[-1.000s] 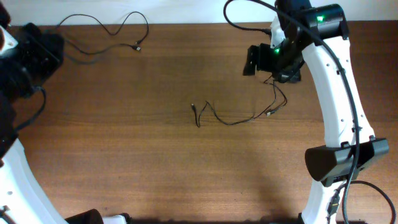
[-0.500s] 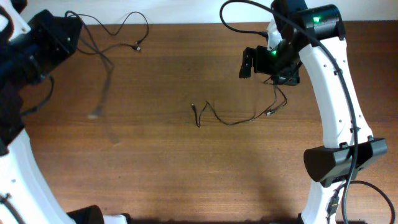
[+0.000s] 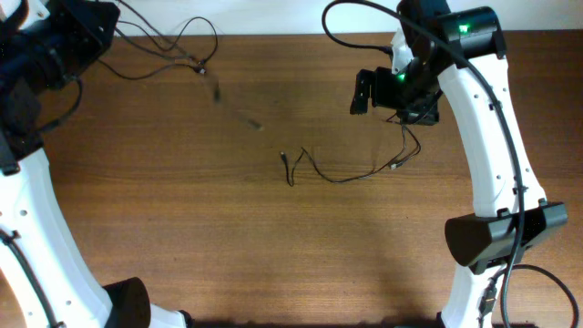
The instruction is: Untangle cables
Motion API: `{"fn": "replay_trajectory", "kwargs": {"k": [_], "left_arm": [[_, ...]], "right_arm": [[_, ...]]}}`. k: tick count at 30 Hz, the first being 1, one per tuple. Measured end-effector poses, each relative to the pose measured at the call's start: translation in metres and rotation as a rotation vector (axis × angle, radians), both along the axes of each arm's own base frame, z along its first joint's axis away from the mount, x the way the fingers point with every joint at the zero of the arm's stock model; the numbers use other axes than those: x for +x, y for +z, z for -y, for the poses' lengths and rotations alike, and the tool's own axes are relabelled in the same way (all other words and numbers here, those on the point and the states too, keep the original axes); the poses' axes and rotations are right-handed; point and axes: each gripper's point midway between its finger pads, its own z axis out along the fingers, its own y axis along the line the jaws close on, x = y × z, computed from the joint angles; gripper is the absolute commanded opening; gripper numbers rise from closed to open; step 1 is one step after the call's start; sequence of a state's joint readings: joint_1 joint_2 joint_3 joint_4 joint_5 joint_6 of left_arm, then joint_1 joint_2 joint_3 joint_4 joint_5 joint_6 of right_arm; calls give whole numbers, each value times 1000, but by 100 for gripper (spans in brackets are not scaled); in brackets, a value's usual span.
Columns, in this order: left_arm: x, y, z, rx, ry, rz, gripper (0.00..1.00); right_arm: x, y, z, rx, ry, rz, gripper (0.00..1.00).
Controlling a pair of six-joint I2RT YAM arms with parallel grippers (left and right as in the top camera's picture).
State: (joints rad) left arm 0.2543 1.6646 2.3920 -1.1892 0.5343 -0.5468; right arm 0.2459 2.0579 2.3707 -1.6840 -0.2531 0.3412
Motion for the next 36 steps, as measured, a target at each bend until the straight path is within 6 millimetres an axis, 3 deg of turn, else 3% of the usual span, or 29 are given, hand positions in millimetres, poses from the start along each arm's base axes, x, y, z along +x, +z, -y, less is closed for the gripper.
{"fn": "replay_trajectory", "kwargs": {"k": [6,15,18,20,24,29,32,36], "left_arm": [[10,-9,-2,-63,26,-43,0],[56,-67,-24,-81,91,-185,0],[63,-77,-26,-106,102,-215,0],[68,-74,-24,-131,92,-199,0],[77,-49,-11,-172,8,-94,3],[74,-45,0,-203,-54,-88,0],[72,-54,0,-210,-42,-131,0],[83,-88,-20,-126,42,-205,0]], "right_arm": [[0,0,0,0,0,0,98],[0,0,0,0,0,0,98],[0,0,0,0,-1,-1,99],[0,0,0,0,0,0,98],[0,0,0,0,-1,0,98],[0,0,0,0,0,1,98],[0,1,0,0,0,1,98],[0,1,0,0,-1,1,98]]}}
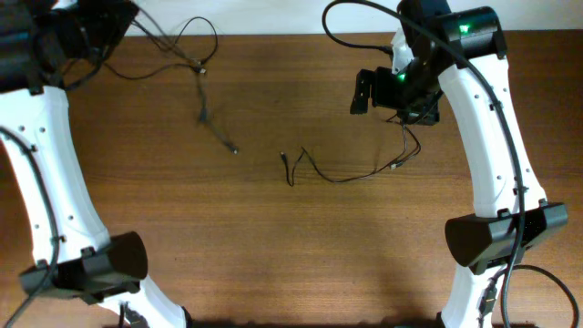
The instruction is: Untangle cables
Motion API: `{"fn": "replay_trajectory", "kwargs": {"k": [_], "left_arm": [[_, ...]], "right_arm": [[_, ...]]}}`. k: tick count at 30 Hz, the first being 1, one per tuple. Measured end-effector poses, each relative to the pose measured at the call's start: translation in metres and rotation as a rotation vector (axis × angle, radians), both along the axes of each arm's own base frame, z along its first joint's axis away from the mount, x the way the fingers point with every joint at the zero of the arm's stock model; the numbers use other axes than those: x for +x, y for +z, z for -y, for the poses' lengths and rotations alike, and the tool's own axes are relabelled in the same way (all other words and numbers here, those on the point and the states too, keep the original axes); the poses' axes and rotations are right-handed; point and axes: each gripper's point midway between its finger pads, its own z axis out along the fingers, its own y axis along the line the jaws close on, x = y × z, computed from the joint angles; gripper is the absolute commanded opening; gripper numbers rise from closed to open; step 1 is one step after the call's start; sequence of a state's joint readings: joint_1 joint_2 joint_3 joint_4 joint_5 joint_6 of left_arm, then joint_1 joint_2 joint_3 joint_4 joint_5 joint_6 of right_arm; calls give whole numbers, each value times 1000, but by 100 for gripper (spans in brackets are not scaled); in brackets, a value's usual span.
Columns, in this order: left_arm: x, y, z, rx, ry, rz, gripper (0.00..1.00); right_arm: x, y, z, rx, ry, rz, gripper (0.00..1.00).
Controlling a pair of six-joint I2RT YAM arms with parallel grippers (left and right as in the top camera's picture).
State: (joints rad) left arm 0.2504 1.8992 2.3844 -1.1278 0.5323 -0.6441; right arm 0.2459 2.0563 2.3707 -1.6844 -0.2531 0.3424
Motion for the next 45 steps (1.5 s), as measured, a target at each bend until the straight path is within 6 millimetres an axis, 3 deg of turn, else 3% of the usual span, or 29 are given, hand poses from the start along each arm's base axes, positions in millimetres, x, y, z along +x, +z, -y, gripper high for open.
{"fn": "replay_trajectory", "kwargs": {"k": [7,9,20,22,23,25,26,30,35,38,43,45], "left_arm": [[26,-67,-56,196,140,-144,1],[29,-88,-85,257,222,-199,0],[22,-162,-214,409,522,-387,3],[18,-170,-234,411,560,-399,20],[16,-174,-244,408,579,-403,37],[10,-182,-266,410,615,-415,90],[6,-187,-275,408,629,-424,99],[-7,-221,-304,389,668,-496,99],[-21,-265,-327,402,646,-589,99],[-20,-269,-327,414,617,-594,93],[-4,-269,-305,390,491,-547,88],[9,-269,-285,391,401,-520,84]], "right_arm": [[0,0,0,0,-2,-1,98],[0,0,0,0,-2,-1,98],[0,0,0,0,-2,-1,98],[0,0,0,0,-2,-1,98],[0,0,0,0,-2,0,98],[0,0,0,0,-2,-1,98],[0,0,0,0,-1,0,98],[0,0,0,0,-2,-1,98],[0,0,0,0,-2,-1,98],[0,0,0,0,-2,-1,98],[0,0,0,0,-1,0,98],[0,0,0,0,-1,0,98]]}}
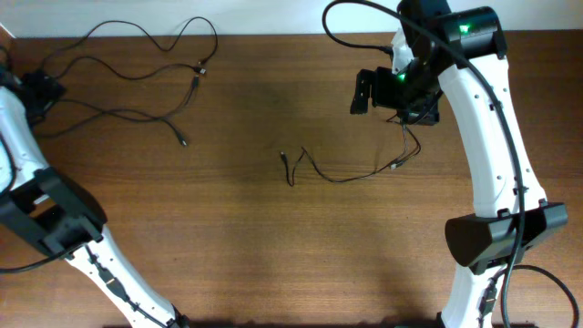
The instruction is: Untangle cables
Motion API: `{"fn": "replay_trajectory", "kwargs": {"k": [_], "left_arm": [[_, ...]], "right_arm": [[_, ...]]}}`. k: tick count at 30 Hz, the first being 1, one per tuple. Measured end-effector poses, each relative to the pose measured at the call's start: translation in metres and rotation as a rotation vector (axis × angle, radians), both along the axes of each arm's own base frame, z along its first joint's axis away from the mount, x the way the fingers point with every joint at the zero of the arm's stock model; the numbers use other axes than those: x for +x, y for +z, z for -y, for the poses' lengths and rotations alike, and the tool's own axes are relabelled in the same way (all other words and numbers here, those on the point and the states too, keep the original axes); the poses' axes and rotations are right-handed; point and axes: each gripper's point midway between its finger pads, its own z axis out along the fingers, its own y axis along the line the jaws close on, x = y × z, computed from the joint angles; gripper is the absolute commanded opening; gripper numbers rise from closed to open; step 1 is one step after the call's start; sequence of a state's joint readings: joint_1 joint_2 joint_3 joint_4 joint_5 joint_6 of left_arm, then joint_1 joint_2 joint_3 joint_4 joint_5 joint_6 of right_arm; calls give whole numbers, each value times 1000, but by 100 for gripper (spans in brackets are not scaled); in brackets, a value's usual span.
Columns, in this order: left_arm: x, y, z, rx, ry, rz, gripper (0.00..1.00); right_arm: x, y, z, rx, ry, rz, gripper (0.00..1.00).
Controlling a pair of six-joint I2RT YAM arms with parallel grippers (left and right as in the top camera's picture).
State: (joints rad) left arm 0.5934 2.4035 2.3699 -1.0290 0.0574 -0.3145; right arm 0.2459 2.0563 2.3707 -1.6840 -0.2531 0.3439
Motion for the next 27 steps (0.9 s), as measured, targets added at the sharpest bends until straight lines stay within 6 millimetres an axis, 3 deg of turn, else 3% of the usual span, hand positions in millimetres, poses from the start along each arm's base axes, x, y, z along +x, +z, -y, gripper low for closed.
{"fn": "replay_trajectory", "kwargs": {"k": [3,6,7,9,12,13,22,27], "left_arm": [[24,0,41,-18,-122,11,66],[49,1,93,-22,-243,17,11],[56,0,109,-16,-278,16,0],[68,-5,140,10,-336,-4,0],[80,-17,165,40,-375,-26,0],[88,-30,180,54,-400,-38,0],[112,-89,216,69,-463,-67,0],[115,-104,236,45,-501,-72,0]], "right_arm": [[0,0,0,0,0,0,98],[0,0,0,0,-1,-1,98],[0,0,0,0,0,0,98],[0,0,0,0,0,0,98],[0,0,0,0,0,0,98],[0,0,0,0,-1,0,98],[0,0,0,0,0,0,98],[0,0,0,0,0,0,98]]}}
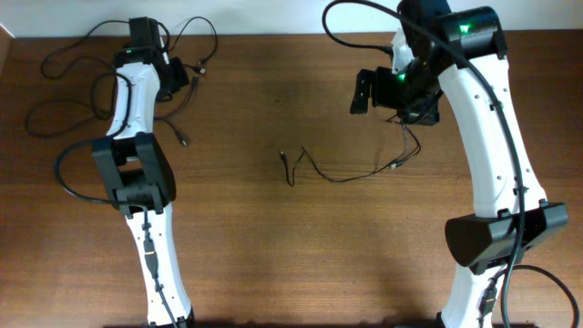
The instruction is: Untangle cables
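Two black cables lie apart on the brown table [273, 264]. The long cable [41, 118] sprawls in loops at the far left, its plug [185, 141] pointing toward the middle. My left gripper [178, 75] is over this cable near its connectors [200, 66]; its jaws are too dark to read. The short thin cable [342, 179] runs from its free end [290, 166] rightward and rises to my right gripper [406, 120], which is shut on its bunched right end.
My left arm's elbow [137, 173] reaches over the left part of the table. The right arm's white links [496, 155] span the right side. The table's far edge [273, 35] meets a white wall just behind the cables.
My left arm was at the far left edge and its gripper is now near the long cable's connectors. The long cable's loops have shifted further left. Right arm and short cable are unchanged.
The long cable's free end hung blurred in the air with my left arm at the far-left corner. Then it trailed lower toward the table. Then it lay flat at the left, apart from the short cable. The right gripper held the short cable still throughout.
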Motion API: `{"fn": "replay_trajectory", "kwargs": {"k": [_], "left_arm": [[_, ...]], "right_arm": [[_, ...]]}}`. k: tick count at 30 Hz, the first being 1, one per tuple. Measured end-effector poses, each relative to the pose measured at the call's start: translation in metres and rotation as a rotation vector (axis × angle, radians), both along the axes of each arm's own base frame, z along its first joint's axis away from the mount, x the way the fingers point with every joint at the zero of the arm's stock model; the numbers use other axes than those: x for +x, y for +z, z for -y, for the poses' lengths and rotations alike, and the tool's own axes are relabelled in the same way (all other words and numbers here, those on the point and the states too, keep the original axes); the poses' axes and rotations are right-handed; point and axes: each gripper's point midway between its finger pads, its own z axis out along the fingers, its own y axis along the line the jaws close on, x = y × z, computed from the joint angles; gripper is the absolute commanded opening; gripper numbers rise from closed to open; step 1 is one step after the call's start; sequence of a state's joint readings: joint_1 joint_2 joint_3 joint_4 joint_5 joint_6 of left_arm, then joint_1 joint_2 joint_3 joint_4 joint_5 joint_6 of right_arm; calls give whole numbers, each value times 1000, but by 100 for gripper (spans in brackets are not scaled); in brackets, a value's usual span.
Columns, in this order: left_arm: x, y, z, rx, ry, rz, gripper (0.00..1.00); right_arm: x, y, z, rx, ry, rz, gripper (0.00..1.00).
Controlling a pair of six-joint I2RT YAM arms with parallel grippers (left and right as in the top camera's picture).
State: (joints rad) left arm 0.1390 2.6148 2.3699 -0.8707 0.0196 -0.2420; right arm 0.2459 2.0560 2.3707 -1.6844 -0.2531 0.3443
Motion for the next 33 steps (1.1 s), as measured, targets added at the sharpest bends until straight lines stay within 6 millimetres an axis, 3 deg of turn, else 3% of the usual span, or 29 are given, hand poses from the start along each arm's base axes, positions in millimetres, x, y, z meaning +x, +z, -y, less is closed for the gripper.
{"fn": "replay_trajectory", "kwargs": {"k": [3,10,14,19,25,29,32,33], "left_arm": [[-2,-2,6,-8,-10,-10,0],[-26,-14,12,-34,-15,-120,0],[-27,-17,27,-101,-96,-121,0],[-45,-19,46,-195,-179,-184,0],[-68,-17,36,-238,-155,-265,0],[-68,6,15,-240,-119,-254,0],[-60,51,3,-223,-108,-179,0],[-55,74,3,-215,-114,-131,0]], "right_arm": [[0,0,0,0,0,0,99],[0,0,0,0,0,0,98],[0,0,0,0,0,0,98],[0,0,0,0,0,0,98],[0,0,0,0,0,0,98],[0,0,0,0,0,0,98],[0,0,0,0,0,0,98],[0,0,0,0,0,-1,98]]}}
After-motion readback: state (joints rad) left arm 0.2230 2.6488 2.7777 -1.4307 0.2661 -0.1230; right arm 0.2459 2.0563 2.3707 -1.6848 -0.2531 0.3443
